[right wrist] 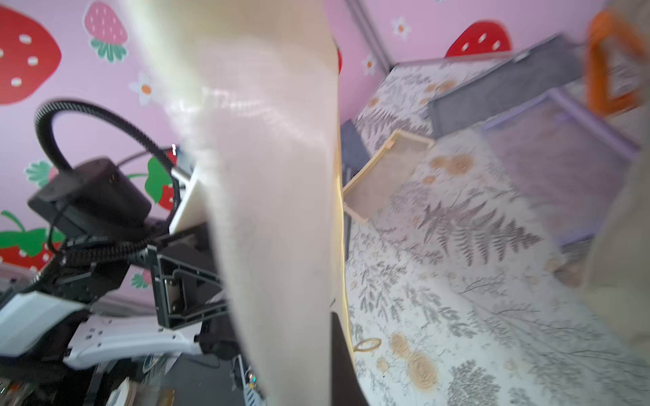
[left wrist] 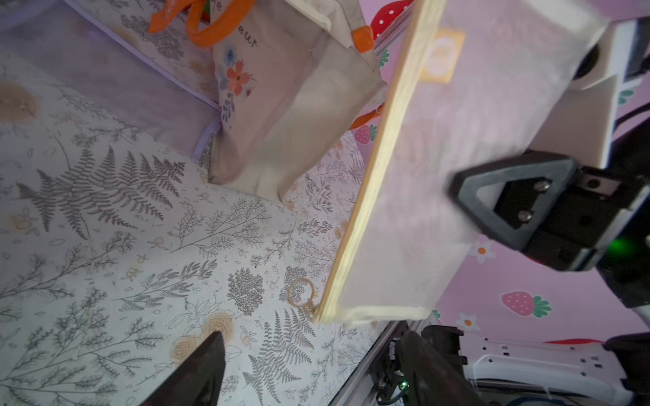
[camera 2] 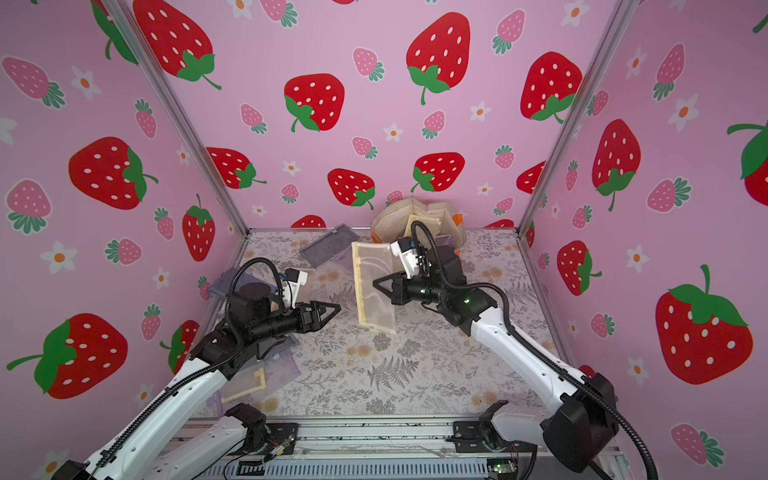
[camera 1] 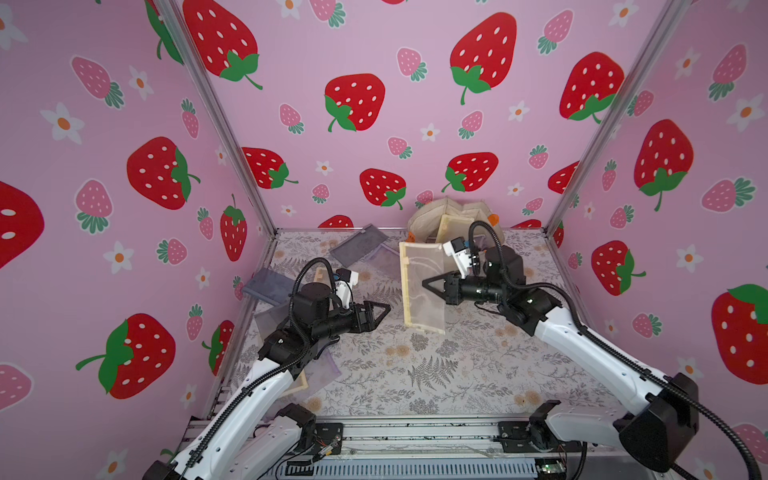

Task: Put the pencil pouch into the canvas bag
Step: Pick up the pencil pouch from the center of the board, then place the pencil pouch in the canvas bag.

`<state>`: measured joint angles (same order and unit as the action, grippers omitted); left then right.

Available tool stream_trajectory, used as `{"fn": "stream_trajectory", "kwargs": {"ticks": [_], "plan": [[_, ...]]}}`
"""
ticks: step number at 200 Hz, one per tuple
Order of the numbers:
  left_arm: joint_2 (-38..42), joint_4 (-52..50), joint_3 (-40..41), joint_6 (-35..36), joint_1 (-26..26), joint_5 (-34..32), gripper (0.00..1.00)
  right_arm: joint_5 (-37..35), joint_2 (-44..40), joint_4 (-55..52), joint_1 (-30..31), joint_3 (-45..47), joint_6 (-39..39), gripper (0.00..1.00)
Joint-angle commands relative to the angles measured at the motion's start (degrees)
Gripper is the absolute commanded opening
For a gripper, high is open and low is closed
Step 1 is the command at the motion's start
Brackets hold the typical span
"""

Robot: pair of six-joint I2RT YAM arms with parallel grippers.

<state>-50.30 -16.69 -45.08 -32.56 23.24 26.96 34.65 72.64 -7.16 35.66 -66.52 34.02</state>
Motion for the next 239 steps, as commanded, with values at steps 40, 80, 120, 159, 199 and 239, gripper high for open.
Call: {"fn": "stream_trajectory", "kwargs": {"ticks": [40,80,120,159,199,239], "plan": [[-0.2,-4.2,-1.1,1.3,0.0,-5.9,0.88,2.5,12.0,-5.0,-16.7,-23.0,-1.2,0.0],[-0.5,-2.7,-0.2,0.3,0.1,-5.3,0.86,-0.1,25.5,-6.1,-21.1,-38.5,-3.5,0.0],[0.2,-2.3,0.9,0.2,0.1,-5.5,0.86,-0.2,37.6,-8.3,-22.7,-49.6,-5.0,0.0],[0.1,-2.2,1.2,0.9,0.0,-6.2,0.86,1.6,41.7,-6.3,-23.0,-47.6,-4.1,0.0],[-1.3,-1.1,1.1,1.0,0.0,-6.0,0.86,2.8,40.1,-1.3,-22.9,-37.7,-2.3,0.0],[-2.5,0.3,1.0,0.6,0.0,-5.6,0.86,2.9,38.4,0.7,-22.7,-30.7,-0.8,0.0]]}}
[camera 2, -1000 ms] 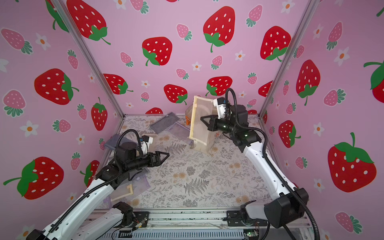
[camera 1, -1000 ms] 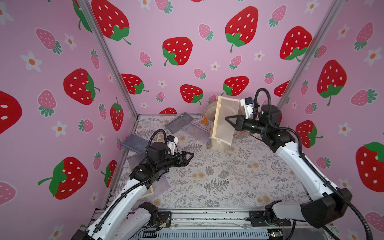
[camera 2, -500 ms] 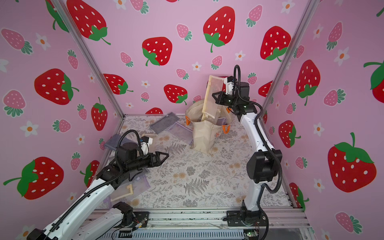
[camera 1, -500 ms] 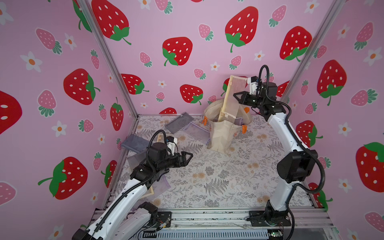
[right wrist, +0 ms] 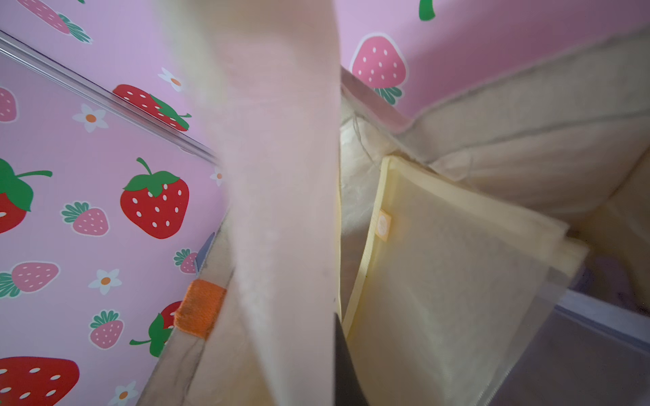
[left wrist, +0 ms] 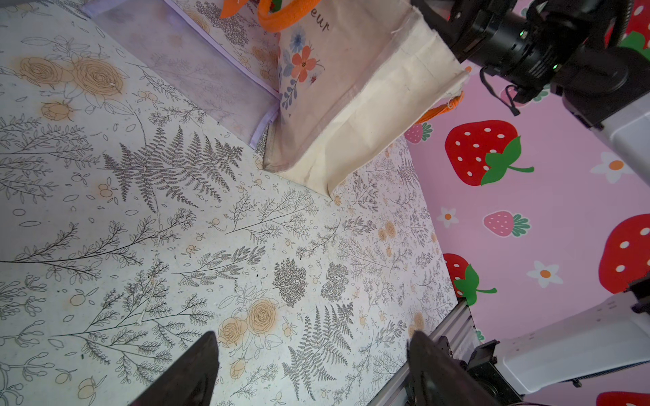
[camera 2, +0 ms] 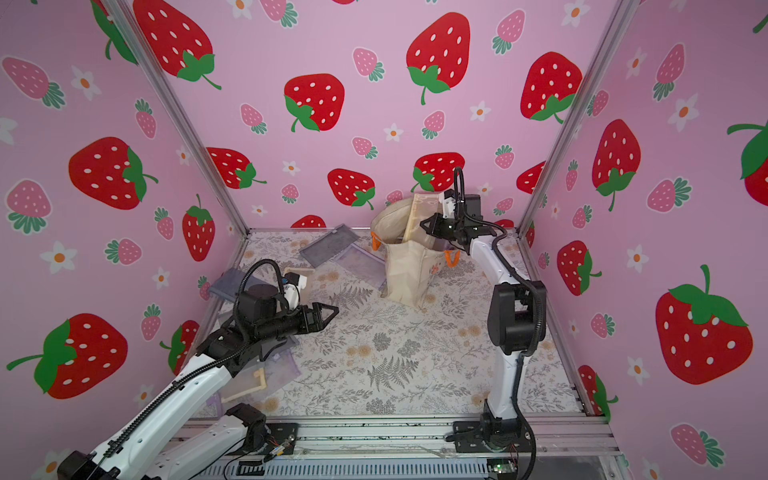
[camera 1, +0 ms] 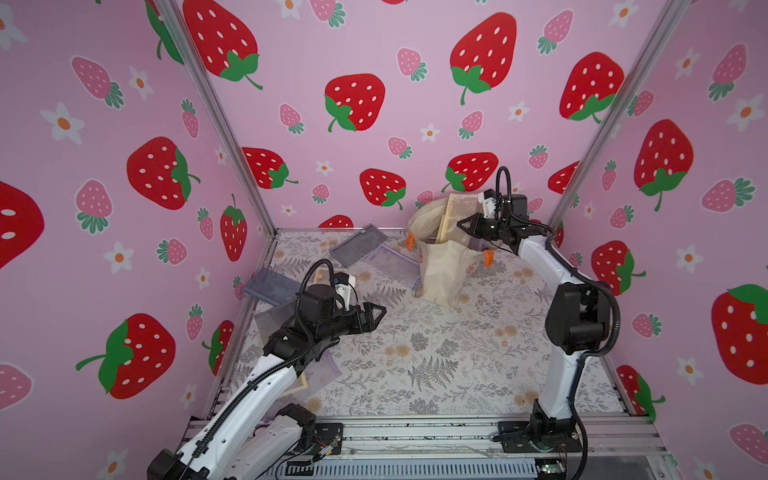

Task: Put the pencil pouch into the canvas bag
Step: Place the pencil pouch in the canvas bag.

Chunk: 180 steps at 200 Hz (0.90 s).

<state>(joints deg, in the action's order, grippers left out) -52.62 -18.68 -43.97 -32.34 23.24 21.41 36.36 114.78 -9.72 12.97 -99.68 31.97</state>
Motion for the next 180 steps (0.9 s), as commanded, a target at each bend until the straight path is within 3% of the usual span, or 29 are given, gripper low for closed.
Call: {"fn": "stream_trajectory", "kwargs": {"ticks": [1,50,68,93,110,150,180], "plan": [[-0.2,2.4,-0.1,0.4,0.0,0.0,0.86,1.1,-3.7,3.2,0.0,2.5,1.3,0.0],[0.3,2.3,0.2,0.1,0.0,0.2,0.86,-1.2,-3.7,-0.3,0.0,2.5,-0.1,0.0],[1.0,1.8,0.3,0.3,0.0,-0.3,0.86,-2.7,-4.9,-1.3,0.1,2.3,-1.1,0.15],[1.2,1.6,0.4,0.3,0.1,-0.4,0.86,-7.3,-7.2,-5.7,0.3,0.9,-4.8,0.49],[1.0,2.1,0.5,-0.1,0.0,-0.3,0.86,-10.6,-8.5,-8.6,0.3,-0.2,-7.3,0.64],[0.4,1.3,-0.1,-0.2,0.0,-0.8,0.86,-16.7,-11.0,-13.2,0.5,-2.5,-12.0,0.7],[-3.5,-12.1,-4.5,1.7,-1.9,-11.5,0.86,-23.3,-15.2,-19.4,3.8,-4.0,-18.4,0.75]]}}
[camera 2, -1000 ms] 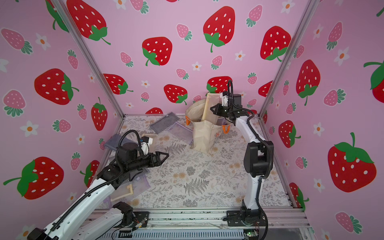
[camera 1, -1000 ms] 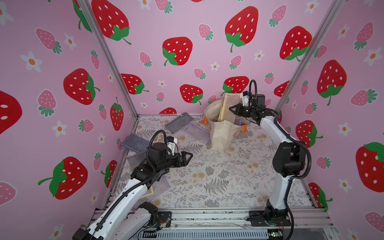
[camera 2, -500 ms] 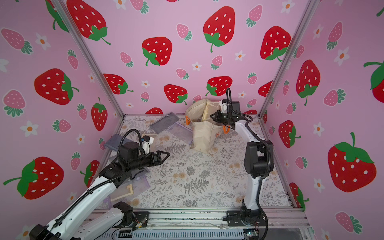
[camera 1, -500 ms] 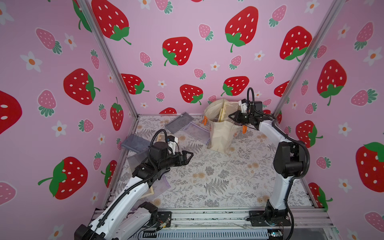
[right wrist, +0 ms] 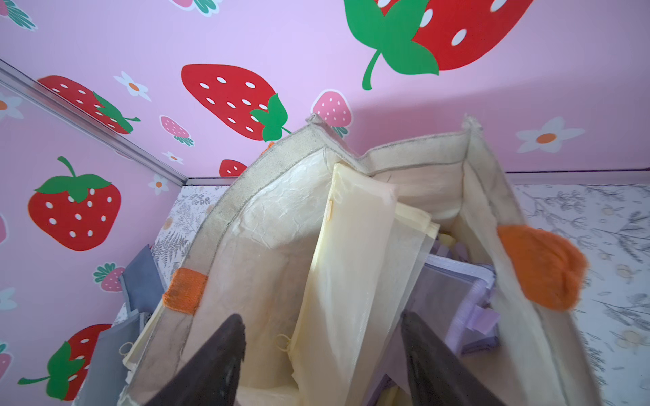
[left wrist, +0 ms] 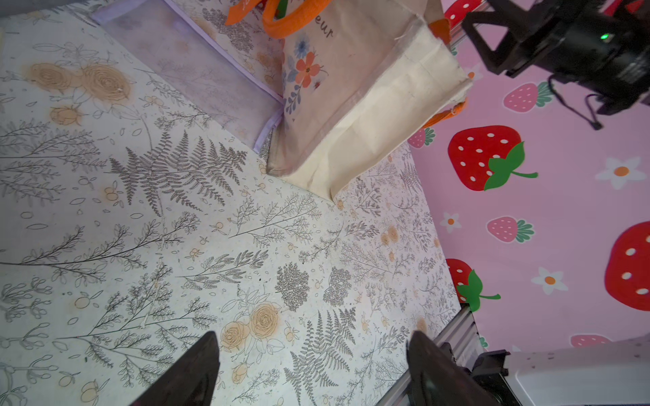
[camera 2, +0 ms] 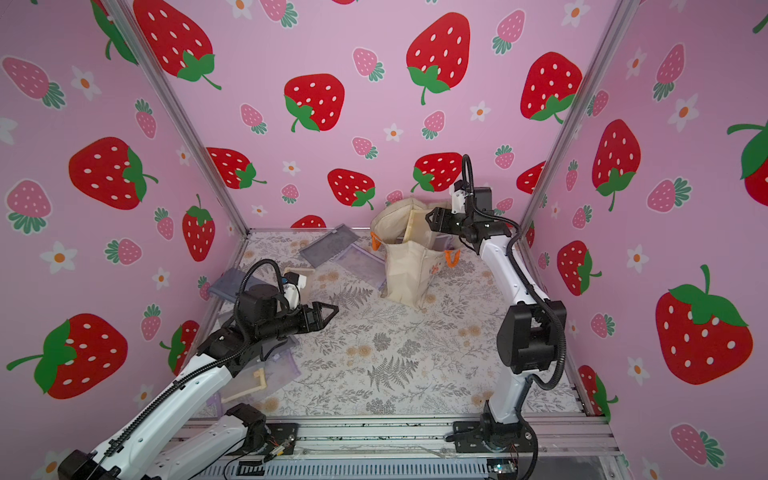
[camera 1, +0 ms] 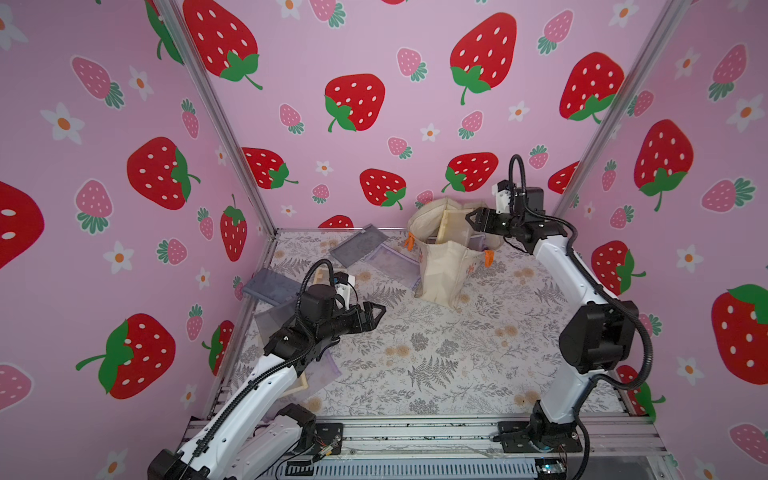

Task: Put the pencil pouch into the canvas bag
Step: Place the pencil pouch in the canvas bag, then move the pencil pouches to the center of the board.

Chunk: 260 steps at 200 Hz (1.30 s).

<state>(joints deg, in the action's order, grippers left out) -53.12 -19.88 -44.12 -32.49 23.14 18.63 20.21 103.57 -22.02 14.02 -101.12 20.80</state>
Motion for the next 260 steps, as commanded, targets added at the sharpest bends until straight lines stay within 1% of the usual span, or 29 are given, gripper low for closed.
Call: {"fn": "stream_trajectory", "kwargs": {"ticks": [1,11,21,45,61,76,93,100,112,133,145,157,161,167,175,188,215,242,260], "plan": [[-3.3,-11.5,-4.5,1.9,-2.1,-9.1,0.86,-7.4,-4.2,-7.3,2.9,-2.7,-7.4,0.75],[-5.9,-16.7,-5.9,2.9,-5.2,-12.5,0.86,-9.4,-5.9,-9.7,5.1,-3.3,-9.9,0.78],[-7.9,-19.4,-6.0,3.0,-9.5,-13.1,0.86,-11.6,-7.5,-11.9,7.8,-3.3,-12.0,0.81],[-8.6,-18.7,-3.0,2.5,-19.4,-14.7,0.86,-16.7,-11.8,-15.2,15.5,-0.1,-15.8,0.88],[-8.8,-18.4,-2.2,1.8,-23.9,-17.2,0.87,-17.3,-15.1,-14.3,19.7,5.0,-16.0,0.9],[-10.2,-18.3,-1.9,1.3,-28.2,-19.7,0.88,-15.6,-18.1,-11.8,22.6,10.7,-14.4,0.92],[-12.6,-16.7,-1.5,0.9,-34.5,-20.5,0.9,-12.5,-20.7,-8.0,25.7,16.3,-12.7,0.93],[-14.1,-15.7,-1.5,0.8,-37.2,-20.0,0.9,-11.8,-21.4,-6.9,27.4,18.1,-12.3,0.94],[-17.2,-13.5,-1.6,0.4,-41.6,-16.9,0.9,-9.7,-21.9,-5.0,30.0,20.5,-11.7,0.95],[-23.7,-12.9,-4.3,0.2,-44.8,-18.6,0.9,-5.6,-21.6,-2.2,34.3,23.1,-10.8,0.95],[-27.1,-12.0,-5.5,0.5,-44.9,-19.0,0.91,-4.1,-21.2,-0.9,36.2,24.1,-10.5,0.96],[-30.6,-11.3,-6.4,0.7,-44.7,-17.5,0.9,-2.6,-21.1,0.4,36.9,25.3,-9.8,0.96],[-31.7,-11.0,-6.5,0.6,-44.2,-17.1,0.87,-2.4,-21.2,0.8,37.0,25.6,-9.6,0.96],[-32.8,-10.8,-6.5,0.2,-43.3,-17.1,0.8,-2.2,-21.4,1.3,37.0,26.2,-9.4,0.96],[-33.9,-10.3,-6.3,-0.2,-41.5,-17.5,0.73,-2.5,-21.7,1.5,36.9,26.5,-9.6,0.97],[-34.5,-9.0,-5.1,-1.3,-38.4,-18.2,0.68,-3.2,-22.5,0.8,36.7,26.6,-10.3,0.97],[-35.9,-5.9,-2.6,-4.2,-32.7,-16.7,0.62,-3.5,-24.2,0.0,34.6,27.3,-10.7,0.98],[-36.7,-3.9,-1.3,-6.8,-23.9,-16.9,0.56,-3.6,-25.0,-0.5,32.2,29.9,-9.6,0.98],[-37.8,-1.6,-0.4,-8.6,-18.7,-16.2,0.45,-3.6,-25.0,-0.4,31.0,32.1,-8.4,0.98]]}}
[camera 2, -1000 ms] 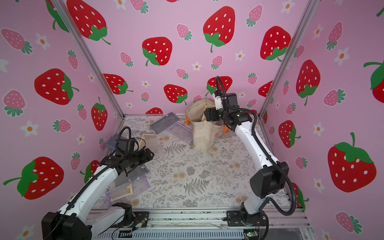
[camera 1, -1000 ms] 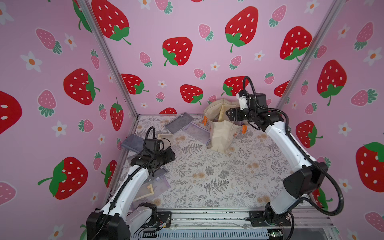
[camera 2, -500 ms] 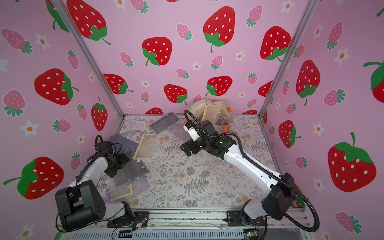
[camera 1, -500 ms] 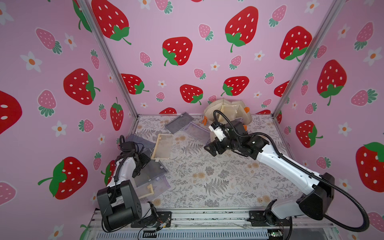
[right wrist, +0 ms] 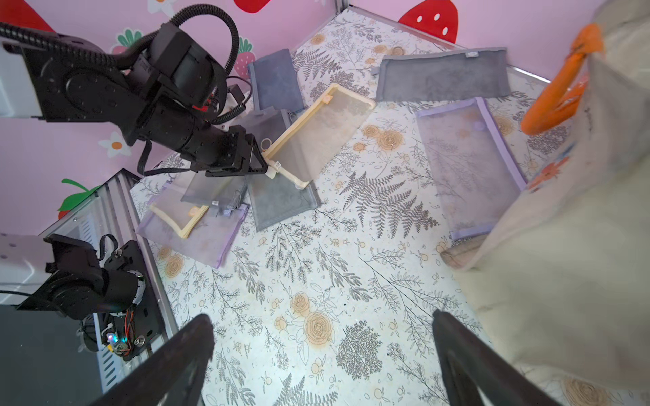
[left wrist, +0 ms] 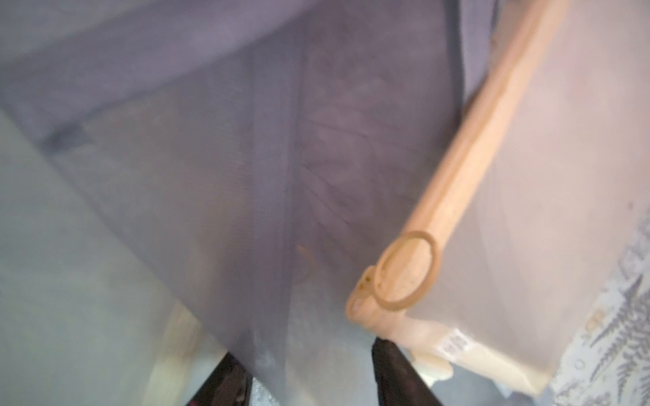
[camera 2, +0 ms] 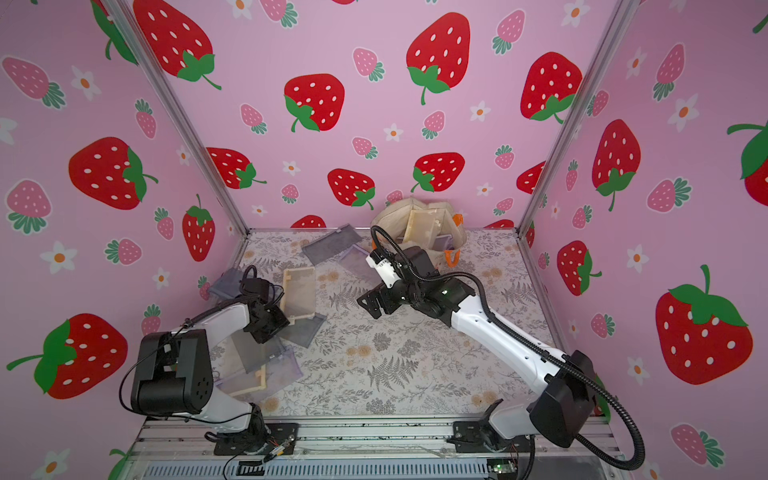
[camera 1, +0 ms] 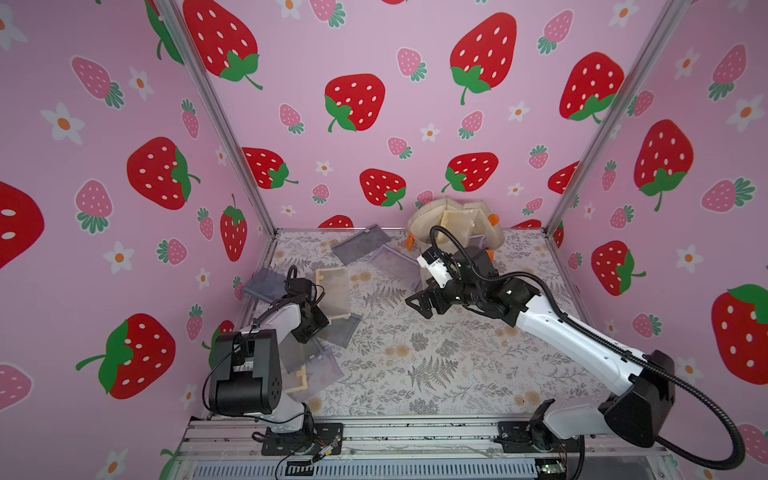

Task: Put the pencil pouch into the canvas bag
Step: Move the pencil pouches to the center of the board.

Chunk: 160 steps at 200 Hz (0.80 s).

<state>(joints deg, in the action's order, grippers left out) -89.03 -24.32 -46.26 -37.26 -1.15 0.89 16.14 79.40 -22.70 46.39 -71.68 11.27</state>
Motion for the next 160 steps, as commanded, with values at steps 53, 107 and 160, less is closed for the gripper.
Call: {"fn": "stream_trajectory", "kwargs": {"ticks": [53,107,160], "plan": [[-5.8,6.1,0.0,-7.0,18.6,3.2,0.31,-0.1,-1.2,0.0,-2.0,6.0,3.8,0.98],[-1.3,1.5,-5.6,-4.0,26.3,5.4,0.34,-1.4,0.1,-1.1,-1.9,7.4,5.9,0.98],[12.9,-7.0,-4.5,0.2,21.7,6.3,0.46,-2.4,0.9,-0.5,-1.8,8.8,7.7,0.97]]}}
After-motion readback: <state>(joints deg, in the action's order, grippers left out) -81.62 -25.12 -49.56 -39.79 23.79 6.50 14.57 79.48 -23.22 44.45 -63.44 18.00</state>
